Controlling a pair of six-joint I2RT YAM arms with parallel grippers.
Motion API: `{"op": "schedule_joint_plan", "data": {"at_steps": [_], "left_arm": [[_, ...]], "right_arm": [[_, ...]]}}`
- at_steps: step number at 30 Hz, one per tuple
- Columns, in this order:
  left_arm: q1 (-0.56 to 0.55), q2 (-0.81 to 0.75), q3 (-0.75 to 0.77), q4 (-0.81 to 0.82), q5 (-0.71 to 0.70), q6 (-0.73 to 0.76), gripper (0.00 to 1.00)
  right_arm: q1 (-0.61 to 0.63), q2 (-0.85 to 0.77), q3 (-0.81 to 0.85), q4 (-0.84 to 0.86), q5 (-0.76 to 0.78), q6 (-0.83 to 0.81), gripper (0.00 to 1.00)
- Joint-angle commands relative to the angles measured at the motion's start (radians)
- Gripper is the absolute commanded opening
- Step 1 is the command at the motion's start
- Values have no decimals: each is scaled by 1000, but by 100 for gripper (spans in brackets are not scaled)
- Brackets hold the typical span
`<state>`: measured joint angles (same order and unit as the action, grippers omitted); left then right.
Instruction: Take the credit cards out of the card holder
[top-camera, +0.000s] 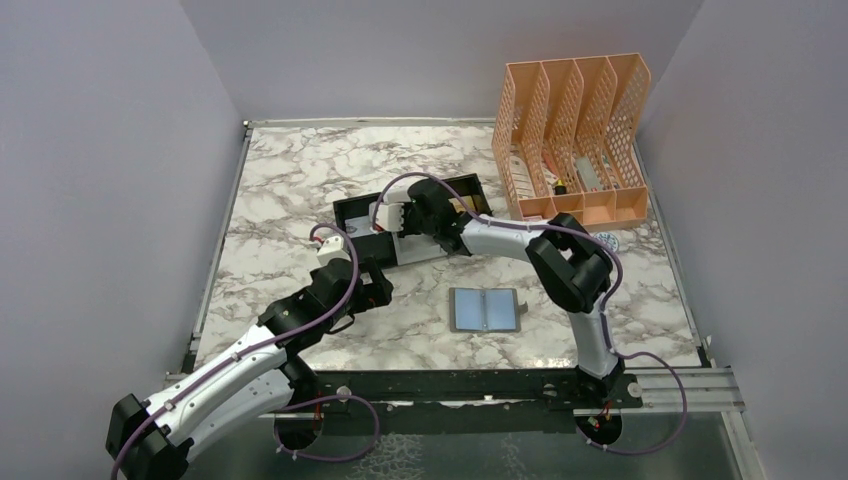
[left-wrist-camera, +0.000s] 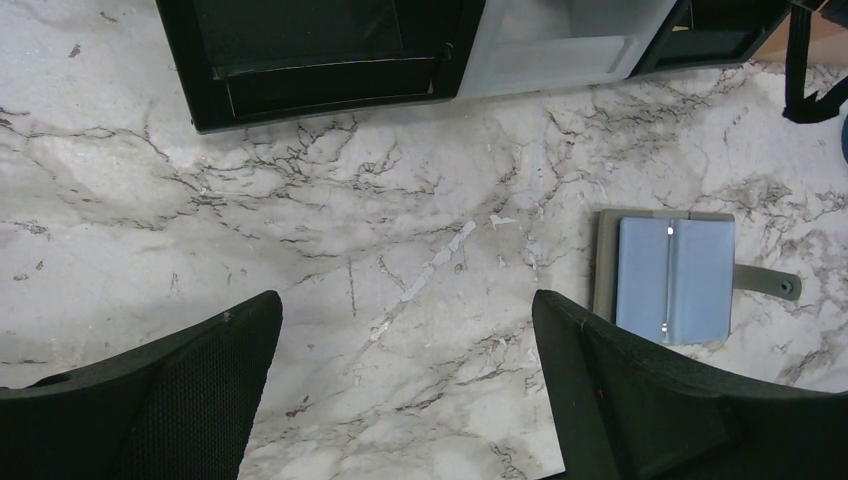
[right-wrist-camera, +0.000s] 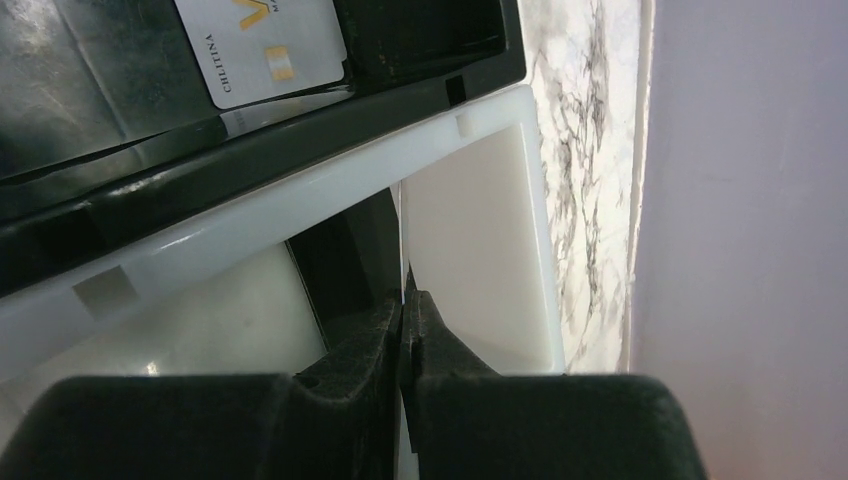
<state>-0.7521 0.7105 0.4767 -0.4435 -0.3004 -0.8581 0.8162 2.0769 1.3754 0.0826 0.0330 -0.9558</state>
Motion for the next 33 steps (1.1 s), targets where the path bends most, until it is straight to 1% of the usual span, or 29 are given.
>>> {"op": "schedule_joint_plan", "data": {"at_steps": [1,6,9,11,13,15,16,18,27,31,33], "left_arm": [[5,-17,19,-14,-22,2,99],[5,-24,18,-13,-25,4,99],[5,-21,20,-13,-23,8,99],[6,-16,22,-12,-21,9,99],[5,-11,24,-11,-14,16,99],[5,-4,27,-12,-5,23,99],[5,-2,28,-12,-2,24,99],[6,2,27,-11,1,24,99],[5,11,33,-6,16,25,99],[5,13,35,-1,23,25,99],[5,16,37,4,26,24,99]], "right_arm": [[3,39,32,37,29,-35,3],[2,70,28,72,50,-61,5],[3,71,18,55,27,-58,17],[3,71,22,26,5,-49,18],[3,67,25,14,0,-31,26],[2,58,28,-3,-9,-15,29],[1,55,35,-29,-17,-10,34],[1,46,50,-56,-29,17,39],[1,-1,45,-72,-55,51,42],[1,-51,30,-38,-69,105,42],[1,-93,-2,13,-67,150,43]]}}
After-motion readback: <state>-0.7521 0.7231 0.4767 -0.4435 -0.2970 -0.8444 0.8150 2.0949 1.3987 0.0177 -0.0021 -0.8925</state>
